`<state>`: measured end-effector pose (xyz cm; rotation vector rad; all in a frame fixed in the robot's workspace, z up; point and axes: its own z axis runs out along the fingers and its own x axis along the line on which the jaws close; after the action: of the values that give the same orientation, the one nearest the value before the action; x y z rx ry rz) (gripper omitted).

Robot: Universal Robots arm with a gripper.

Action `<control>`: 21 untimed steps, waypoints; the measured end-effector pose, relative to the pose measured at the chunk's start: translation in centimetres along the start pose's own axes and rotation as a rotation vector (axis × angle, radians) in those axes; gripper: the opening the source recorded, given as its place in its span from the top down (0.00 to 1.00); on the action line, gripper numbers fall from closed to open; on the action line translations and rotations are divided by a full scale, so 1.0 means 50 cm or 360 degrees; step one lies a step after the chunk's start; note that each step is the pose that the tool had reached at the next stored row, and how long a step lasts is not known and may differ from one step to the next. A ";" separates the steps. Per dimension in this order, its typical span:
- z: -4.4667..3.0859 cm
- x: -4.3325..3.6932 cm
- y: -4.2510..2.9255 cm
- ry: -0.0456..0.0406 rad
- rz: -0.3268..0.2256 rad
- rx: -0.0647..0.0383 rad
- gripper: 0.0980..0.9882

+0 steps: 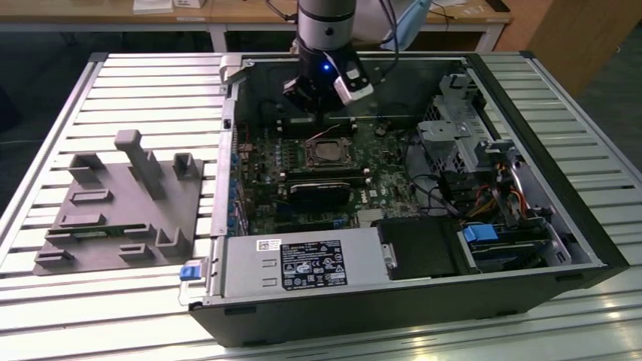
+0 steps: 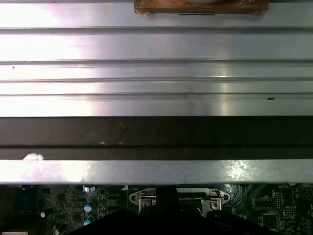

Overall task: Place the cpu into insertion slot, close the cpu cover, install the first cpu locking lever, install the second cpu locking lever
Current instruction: 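Install the first cpu locking lever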

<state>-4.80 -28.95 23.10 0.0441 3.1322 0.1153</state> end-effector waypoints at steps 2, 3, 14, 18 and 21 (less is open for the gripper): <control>0.003 -0.003 0.000 0.0000 0.0000 0.0000 0.99; 0.004 -0.004 0.000 0.0000 0.0000 0.0000 0.99; 0.012 -0.025 0.000 0.0000 0.0000 0.0000 0.99; 0.017 -0.030 0.001 0.0000 0.0000 0.0000 0.99; 0.021 -0.033 0.003 0.0000 0.0000 0.0000 0.99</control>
<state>-3.16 -28.79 22.06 0.0442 3.1322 0.1154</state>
